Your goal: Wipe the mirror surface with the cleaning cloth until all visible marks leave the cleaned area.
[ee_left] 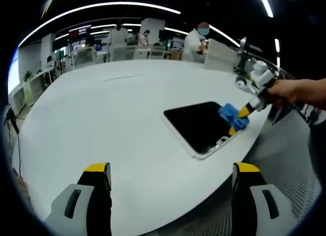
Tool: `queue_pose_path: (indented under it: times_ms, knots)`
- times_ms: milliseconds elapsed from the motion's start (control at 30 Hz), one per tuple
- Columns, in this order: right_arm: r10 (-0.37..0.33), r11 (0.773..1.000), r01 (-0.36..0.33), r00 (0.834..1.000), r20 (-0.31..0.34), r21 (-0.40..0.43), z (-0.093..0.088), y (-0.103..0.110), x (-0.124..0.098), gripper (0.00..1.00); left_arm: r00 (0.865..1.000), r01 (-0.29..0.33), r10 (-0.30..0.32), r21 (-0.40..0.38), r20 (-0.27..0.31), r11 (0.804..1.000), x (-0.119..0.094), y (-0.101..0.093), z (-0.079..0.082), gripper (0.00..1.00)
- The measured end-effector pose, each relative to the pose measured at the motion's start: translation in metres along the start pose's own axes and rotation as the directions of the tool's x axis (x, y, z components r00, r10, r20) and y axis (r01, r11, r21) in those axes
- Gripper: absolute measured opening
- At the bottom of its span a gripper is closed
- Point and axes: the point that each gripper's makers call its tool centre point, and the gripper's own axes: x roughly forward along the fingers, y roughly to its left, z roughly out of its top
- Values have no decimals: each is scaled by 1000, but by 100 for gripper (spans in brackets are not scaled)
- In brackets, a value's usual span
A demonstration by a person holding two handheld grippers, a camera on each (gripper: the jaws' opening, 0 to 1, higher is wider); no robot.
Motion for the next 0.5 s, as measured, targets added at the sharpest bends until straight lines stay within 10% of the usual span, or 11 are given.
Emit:
queue_pose_path:
  times_ms: [500]
  knots:
    - [11, 1000, -11, 1000, -26, 19, -16, 2, -5, 0, 1000, 13, -13, 1, 14, 1000, 1, -2, 3, 99]
